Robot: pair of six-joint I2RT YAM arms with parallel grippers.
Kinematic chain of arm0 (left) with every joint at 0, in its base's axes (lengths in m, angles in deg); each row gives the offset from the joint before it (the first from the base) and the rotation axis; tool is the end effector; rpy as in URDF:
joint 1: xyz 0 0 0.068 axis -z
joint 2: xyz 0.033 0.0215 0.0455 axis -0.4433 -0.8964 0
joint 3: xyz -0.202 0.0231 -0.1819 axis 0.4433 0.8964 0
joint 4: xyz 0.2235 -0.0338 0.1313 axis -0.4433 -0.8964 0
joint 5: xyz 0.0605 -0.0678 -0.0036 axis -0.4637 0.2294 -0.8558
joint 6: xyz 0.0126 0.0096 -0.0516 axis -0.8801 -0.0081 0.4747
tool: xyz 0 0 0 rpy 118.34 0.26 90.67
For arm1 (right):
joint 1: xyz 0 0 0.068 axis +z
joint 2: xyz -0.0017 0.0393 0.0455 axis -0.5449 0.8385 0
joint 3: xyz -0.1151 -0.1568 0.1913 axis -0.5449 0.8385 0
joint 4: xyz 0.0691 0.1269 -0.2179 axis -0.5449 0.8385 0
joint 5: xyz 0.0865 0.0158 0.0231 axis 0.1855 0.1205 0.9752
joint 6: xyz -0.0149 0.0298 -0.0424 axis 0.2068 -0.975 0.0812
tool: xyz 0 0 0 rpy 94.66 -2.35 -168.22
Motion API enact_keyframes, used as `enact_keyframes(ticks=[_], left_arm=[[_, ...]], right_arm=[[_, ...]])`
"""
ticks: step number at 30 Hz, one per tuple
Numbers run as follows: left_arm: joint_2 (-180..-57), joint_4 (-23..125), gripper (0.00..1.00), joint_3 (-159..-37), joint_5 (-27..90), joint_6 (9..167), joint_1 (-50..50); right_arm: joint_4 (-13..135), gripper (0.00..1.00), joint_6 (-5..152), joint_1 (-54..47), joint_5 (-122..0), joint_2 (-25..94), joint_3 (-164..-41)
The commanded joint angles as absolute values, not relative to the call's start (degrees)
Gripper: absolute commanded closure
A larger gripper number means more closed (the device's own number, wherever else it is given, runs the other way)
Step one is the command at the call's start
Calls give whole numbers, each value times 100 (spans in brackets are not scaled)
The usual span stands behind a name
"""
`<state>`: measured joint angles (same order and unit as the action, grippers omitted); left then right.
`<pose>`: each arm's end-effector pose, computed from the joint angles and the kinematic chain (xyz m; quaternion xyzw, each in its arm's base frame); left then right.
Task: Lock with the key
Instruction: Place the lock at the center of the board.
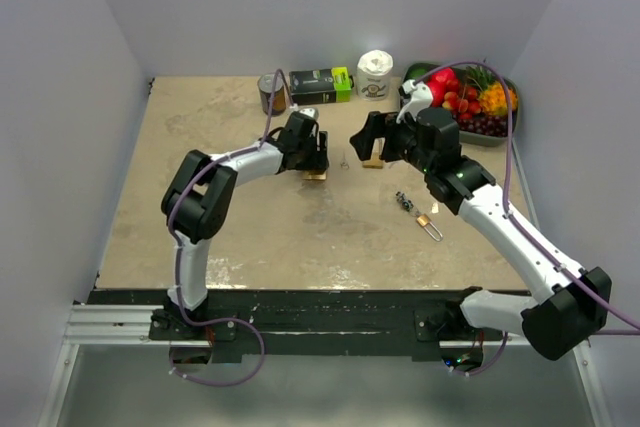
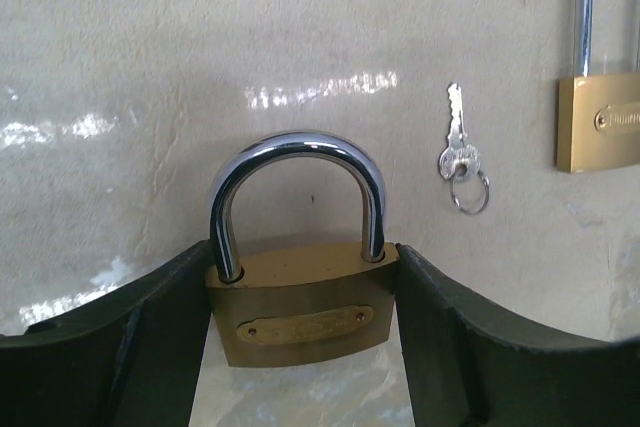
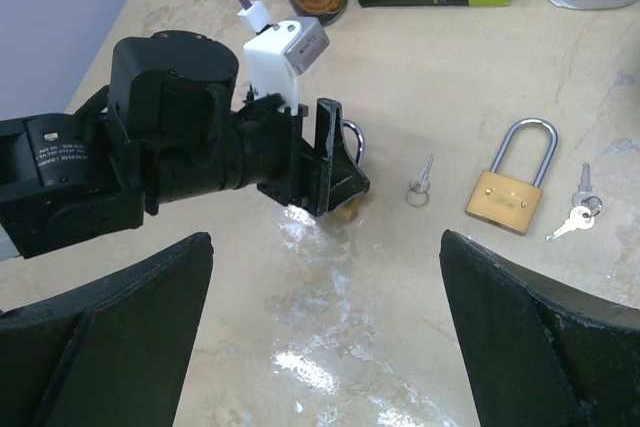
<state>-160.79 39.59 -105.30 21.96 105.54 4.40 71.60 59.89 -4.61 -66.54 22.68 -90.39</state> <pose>0.3836 -0.2270 0.1649 0.0065 0.9305 -0.1729 0.3228 0.2463 0.1346 0.3636 -0.0650 0.7995 0.2597 0.5378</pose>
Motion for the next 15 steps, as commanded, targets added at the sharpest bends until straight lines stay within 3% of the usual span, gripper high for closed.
enact_keyframes(ticks=[1, 15], left_arm=[[-16361, 4507, 100, -11023, 1806, 10677, 602], [-17381, 3823, 95, -11893, 962, 11039, 656]], right_arm=[[7188, 1, 6137, -524, -6839, 2248, -9124], [7303, 1, 6243, -691, -7014, 2336, -9238]])
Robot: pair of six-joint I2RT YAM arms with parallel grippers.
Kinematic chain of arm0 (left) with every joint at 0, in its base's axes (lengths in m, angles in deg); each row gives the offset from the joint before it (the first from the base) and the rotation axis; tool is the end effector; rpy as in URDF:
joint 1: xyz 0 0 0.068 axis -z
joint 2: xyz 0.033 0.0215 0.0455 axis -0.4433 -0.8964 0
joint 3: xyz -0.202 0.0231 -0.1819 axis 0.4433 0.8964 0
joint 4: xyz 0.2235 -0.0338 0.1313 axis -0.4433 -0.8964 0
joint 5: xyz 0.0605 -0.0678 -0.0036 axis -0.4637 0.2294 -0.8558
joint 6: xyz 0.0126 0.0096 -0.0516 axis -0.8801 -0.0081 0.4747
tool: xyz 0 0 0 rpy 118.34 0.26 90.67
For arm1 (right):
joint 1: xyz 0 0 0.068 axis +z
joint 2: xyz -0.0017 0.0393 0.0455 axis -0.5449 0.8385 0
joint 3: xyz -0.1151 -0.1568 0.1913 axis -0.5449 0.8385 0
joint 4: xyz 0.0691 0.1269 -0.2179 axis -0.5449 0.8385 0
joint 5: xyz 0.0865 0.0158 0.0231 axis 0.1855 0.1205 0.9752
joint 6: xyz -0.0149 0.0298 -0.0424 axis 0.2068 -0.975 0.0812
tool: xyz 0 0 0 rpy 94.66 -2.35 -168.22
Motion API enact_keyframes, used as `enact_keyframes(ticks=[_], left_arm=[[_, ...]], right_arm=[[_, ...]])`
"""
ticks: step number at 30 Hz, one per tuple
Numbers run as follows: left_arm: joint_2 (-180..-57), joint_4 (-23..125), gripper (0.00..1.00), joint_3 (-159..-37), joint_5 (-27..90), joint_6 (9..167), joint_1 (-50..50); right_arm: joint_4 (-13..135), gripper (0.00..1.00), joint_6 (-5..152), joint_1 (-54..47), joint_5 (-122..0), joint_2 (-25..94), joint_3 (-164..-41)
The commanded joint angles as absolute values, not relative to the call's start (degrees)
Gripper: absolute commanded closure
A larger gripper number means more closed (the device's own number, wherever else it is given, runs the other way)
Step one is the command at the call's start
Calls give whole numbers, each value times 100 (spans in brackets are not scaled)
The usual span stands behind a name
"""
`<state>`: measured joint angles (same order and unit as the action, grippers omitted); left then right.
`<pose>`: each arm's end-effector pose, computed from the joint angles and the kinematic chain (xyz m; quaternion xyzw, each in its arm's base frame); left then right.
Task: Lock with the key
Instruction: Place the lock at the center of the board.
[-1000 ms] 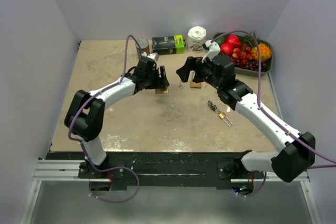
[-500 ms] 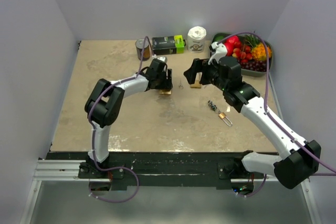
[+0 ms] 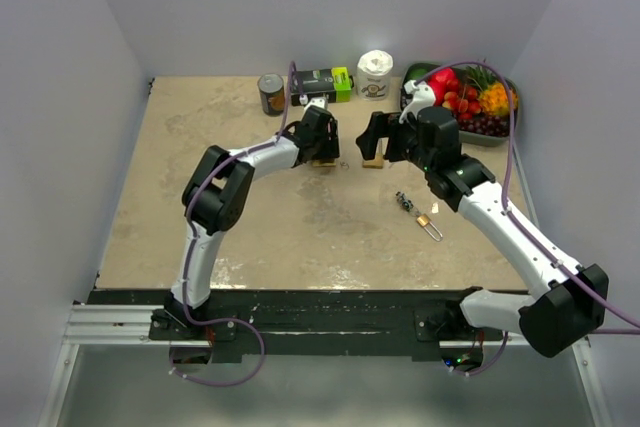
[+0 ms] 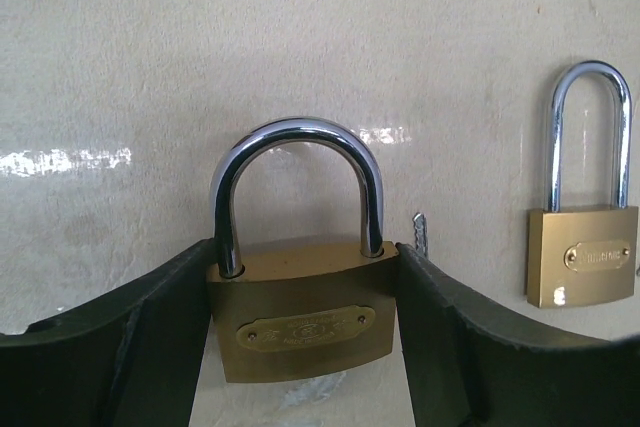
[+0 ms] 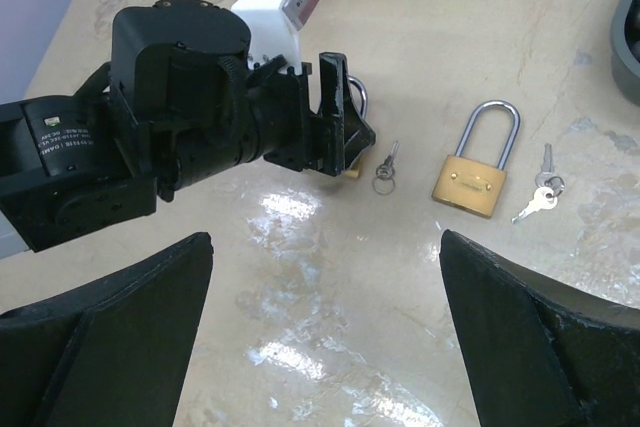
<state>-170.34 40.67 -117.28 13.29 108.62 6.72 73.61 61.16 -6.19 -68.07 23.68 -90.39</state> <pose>0.4155 -0.2628 0.1566 -0.0299 0.9155 -0.1442 0.3743 0.2531 0.1283 0.3554 -0.0558 0.8156 0.2282 0.5287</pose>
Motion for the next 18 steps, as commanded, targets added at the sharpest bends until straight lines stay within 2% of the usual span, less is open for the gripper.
enact_keyframes(ticks=[1, 6, 11, 12, 14, 15, 18], left_arm=[[-17416, 3787, 94, -11920, 945, 11047, 664], [-17443, 3567, 84, -11955, 900, 11030, 655], [-17416, 3391, 67, -11867, 830, 11012, 655], [-17434, 3313, 60, -11876, 787, 11021, 655], [-17443, 3277, 53, -11859, 751, 11003, 664], [-17434, 3277, 44, -11841, 768, 10995, 656], [-17408, 3303, 31, -11797, 786, 10960, 664]], right_arm=[[7311, 1, 6243, -700, -7032, 2327, -9247], [7311, 1, 6225, -752, -7023, 2301, -9221], [7276, 1, 6234, -761, -7015, 2292, -9177], [7259, 1, 6234, -761, -6988, 2301, -9177], [7250, 1, 6225, -761, -6962, 2301, -9168], [7241, 1, 6217, -761, -6944, 2310, -9168], [7241, 1, 6199, -762, -6944, 2318, -9194]])
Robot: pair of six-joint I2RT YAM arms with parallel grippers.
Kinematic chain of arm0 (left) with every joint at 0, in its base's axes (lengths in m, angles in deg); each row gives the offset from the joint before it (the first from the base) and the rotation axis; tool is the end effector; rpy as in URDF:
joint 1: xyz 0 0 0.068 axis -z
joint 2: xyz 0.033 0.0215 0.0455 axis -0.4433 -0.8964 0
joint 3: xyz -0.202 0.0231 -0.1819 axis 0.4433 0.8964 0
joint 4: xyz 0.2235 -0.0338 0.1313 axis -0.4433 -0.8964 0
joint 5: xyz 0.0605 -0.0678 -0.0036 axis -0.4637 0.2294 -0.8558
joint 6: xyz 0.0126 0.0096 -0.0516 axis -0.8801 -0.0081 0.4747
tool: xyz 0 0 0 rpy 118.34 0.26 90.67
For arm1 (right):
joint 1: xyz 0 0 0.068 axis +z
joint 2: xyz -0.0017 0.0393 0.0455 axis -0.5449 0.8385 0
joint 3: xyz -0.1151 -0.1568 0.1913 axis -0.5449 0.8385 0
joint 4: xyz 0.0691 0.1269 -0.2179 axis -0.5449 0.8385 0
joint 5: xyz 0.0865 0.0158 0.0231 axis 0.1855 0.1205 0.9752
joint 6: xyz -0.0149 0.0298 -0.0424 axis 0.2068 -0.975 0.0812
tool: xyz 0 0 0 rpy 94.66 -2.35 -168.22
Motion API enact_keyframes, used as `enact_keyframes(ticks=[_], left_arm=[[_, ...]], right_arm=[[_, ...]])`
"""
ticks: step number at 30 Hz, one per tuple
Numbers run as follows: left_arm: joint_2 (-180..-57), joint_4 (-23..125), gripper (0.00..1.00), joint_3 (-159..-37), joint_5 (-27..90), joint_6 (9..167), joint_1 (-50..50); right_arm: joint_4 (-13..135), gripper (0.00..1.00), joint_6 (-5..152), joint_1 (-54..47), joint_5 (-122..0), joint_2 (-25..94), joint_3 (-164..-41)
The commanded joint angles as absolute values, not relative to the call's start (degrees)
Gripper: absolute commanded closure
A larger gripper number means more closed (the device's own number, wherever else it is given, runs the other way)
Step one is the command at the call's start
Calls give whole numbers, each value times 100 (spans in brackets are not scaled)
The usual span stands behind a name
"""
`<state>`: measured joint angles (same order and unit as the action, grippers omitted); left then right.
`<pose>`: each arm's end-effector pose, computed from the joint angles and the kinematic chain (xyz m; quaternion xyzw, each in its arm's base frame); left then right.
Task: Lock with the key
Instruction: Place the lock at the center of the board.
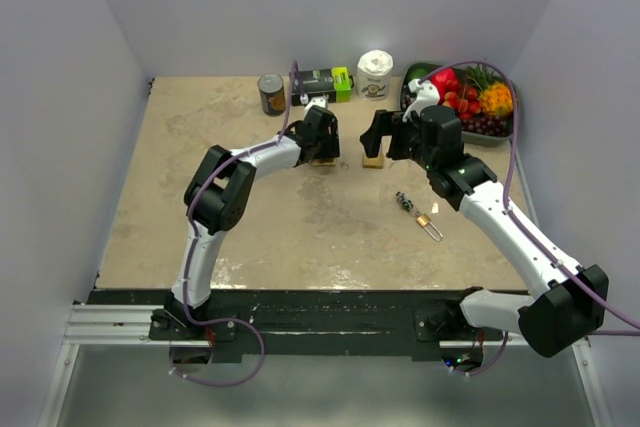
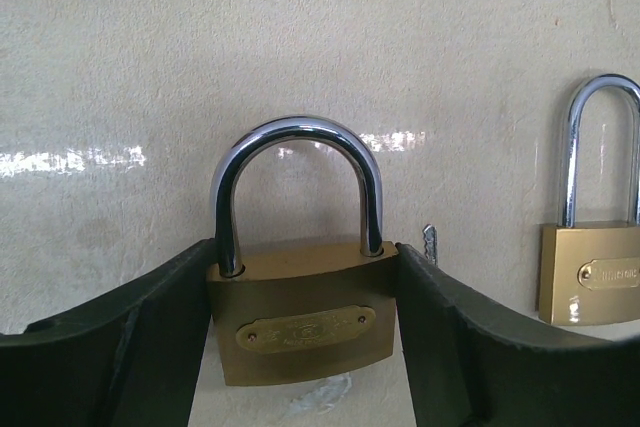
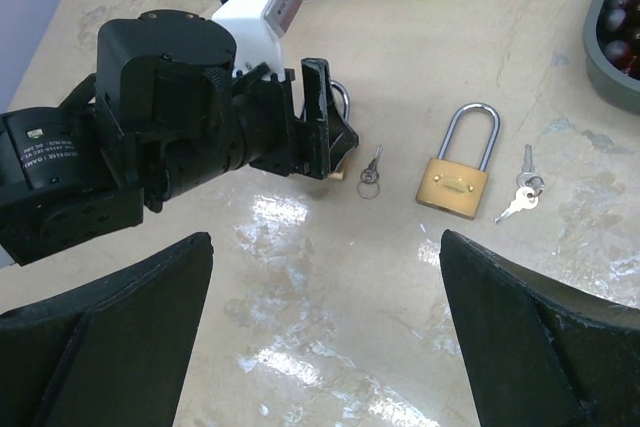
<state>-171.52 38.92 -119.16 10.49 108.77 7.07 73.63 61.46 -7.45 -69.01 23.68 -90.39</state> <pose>0.4180 -0.2660 0.1550 -0.0370 0.9169 -0.1216 0.3782 0.2561 0.1222 0.3554 -0.0442 0.8164 0.2147 0.5342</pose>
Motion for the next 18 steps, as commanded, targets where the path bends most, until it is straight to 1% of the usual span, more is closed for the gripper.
enact_keyframes(ticks=[1, 3, 8, 9, 13, 17, 18], left_arm=[[-17408, 3294, 28, -11806, 777, 10951, 664], [-17399, 3268, 23, -11841, 708, 10942, 656], [-17364, 3250, 18, -11824, 707, 10924, 647], [-17364, 3250, 16, -11832, 733, 10907, 638], [-17241, 3259, 15, -11824, 760, 10880, 638], [-16802, 3469, 12, -11762, 812, 10688, 629], [-16532, 3696, 8, -11718, 891, 10556, 629]], right_arm=[[7241, 1, 6199, -761, -6935, 2318, -9203], [7250, 1, 6199, -762, -6918, 2336, -9238], [7241, 1, 6181, -761, -6909, 2353, -9264], [7224, 1, 6190, -761, -6892, 2354, -9273], [7223, 1, 6269, -770, -6909, 2380, -9335], [7399, 1, 6471, -831, -6945, 2371, -9431], [7512, 1, 6619, -867, -6718, 2371, -9431]])
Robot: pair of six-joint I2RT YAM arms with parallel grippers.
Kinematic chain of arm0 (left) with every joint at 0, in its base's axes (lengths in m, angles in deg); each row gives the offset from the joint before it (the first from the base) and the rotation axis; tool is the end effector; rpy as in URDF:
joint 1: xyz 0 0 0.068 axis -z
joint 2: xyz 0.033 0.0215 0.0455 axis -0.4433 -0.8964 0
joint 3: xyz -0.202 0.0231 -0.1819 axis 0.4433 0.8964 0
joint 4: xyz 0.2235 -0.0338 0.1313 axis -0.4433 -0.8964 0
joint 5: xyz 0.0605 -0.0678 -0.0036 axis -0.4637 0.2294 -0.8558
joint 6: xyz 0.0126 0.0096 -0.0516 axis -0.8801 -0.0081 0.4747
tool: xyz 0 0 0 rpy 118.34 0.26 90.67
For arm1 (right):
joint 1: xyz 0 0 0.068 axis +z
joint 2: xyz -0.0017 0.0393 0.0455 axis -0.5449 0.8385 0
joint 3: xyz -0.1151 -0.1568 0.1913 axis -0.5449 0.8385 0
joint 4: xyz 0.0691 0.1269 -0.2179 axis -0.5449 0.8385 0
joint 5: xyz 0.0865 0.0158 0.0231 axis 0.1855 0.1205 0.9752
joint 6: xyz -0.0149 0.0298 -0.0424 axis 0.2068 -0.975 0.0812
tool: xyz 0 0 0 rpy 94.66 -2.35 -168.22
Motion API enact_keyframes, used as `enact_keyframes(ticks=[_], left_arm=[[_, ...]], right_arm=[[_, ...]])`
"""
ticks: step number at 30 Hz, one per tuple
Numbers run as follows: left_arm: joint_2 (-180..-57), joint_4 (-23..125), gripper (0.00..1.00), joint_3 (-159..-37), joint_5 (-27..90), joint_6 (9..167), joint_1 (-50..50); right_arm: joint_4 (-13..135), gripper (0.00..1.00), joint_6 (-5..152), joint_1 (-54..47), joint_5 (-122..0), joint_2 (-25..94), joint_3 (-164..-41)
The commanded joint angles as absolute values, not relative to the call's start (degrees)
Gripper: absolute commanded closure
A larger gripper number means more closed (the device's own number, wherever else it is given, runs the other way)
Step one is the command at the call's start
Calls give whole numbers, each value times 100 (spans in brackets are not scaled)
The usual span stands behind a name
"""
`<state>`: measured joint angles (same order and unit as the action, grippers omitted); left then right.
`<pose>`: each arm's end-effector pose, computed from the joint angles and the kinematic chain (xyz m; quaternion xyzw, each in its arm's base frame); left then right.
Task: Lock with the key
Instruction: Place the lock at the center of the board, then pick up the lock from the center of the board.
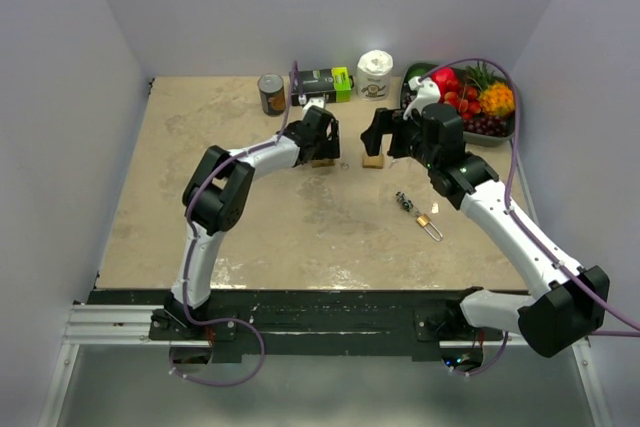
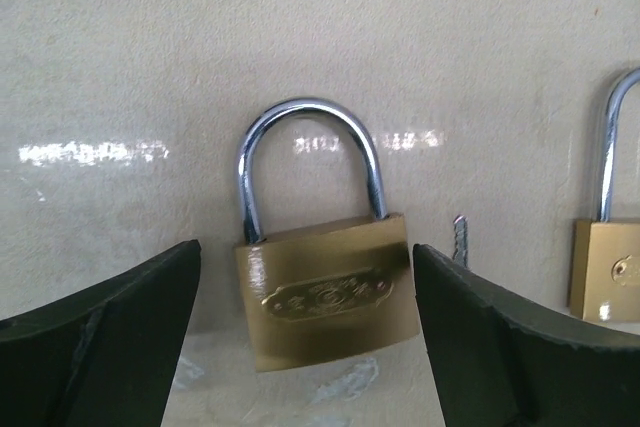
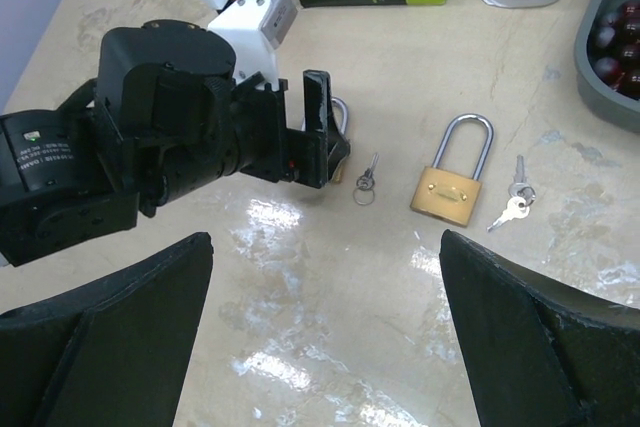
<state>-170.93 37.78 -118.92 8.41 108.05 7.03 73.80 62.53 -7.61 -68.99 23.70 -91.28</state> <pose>0.4164 -0.2631 0.1572 -0.0376 0.9178 -0.1010 0.3821 0.2565 0.1215 0.3605 -0.0506 0.8125 0.2109 0.5411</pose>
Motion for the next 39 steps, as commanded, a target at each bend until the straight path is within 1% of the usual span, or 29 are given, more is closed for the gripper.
enact_keyframes(ticks=[1, 2, 6, 8, 10, 11, 13, 14, 15, 16, 18, 19, 21, 23, 26, 28, 30, 39], left_arm=[[-16364, 3820, 4, -11631, 892, 10155, 629], [-16197, 3952, 1, -11569, 883, 9994, 638], [-15117, 4558, 1, -11236, 874, 8950, 611], [-14747, 4656, 1, -11103, 953, 8719, 550], [-14245, 4657, 1, -10910, 1391, 8499, 454], [-13974, 4526, 1, -10857, 1906, 8481, 288], [-13744, 4350, 1, -10769, 2523, 8516, 50], [-13630, 4236, 1, -10717, 2822, 8542, -247], [-13411, 4183, 1, -10603, 3469, 8586, -398], [-13287, 4130, 1, -10541, 3606, 8578, -521], [-12919, 4016, 1, -10331, 3669, 8386, -724], [-12777, 3989, 1, -10242, 3599, 8332, -751], [-12382, 3997, 1, -9936, 3502, 8122, -803], [-12040, 4032, 1, -9724, 3563, 8007, -830], [-11766, 4085, 1, -9372, 3668, 8006, -856], [-11713, 4051, 1, -9249, 3756, 8076, -865], [-11677, 3998, 1, -9213, 3810, 8164, -874], [-11607, 3971, 1, -9125, 3757, 8296, -883]], right_arm=[[7609, 1, 6760, -963, -6585, 2415, -9431], [7741, 1, 6901, -1007, -6523, 2424, -9475], [8355, 1, 7840, -1393, -6075, 2389, -9432], [8559, 1, 8017, -1683, -5759, 2380, -9405], [8936, 1, 8448, -1876, -5566, 2493, -9361], [9068, 1, 8597, -1939, -5512, 2573, -9344], [9490, 2, 9019, -2166, -5503, 2705, -9282], [9587, 2, 9098, -2272, -5398, 2836, -9256], [9805, 2, 9317, -2343, -5415, 2915, -9247], [9912, 3, 9449, -2422, -5476, 3012, -9229], [10166, 4, 9861, -2449, -5792, 3328, -9177], [10229, 7, 9994, -2501, -5871, 3425, -9090], [10169, 9, 10136, -2589, -6082, 3653, -8931], [10080, 14, 10267, -2651, -6135, 3812, -8703], [9904, 18, 10373, -2642, -6136, 4119, -8518], [9887, 19, 10505, -2642, -6118, 4383, -8448], [9826, 23, 10567, -2642, -6144, 4506, -8395], [9641, 30, 10541, -2642, -6285, 4788, -8166]])
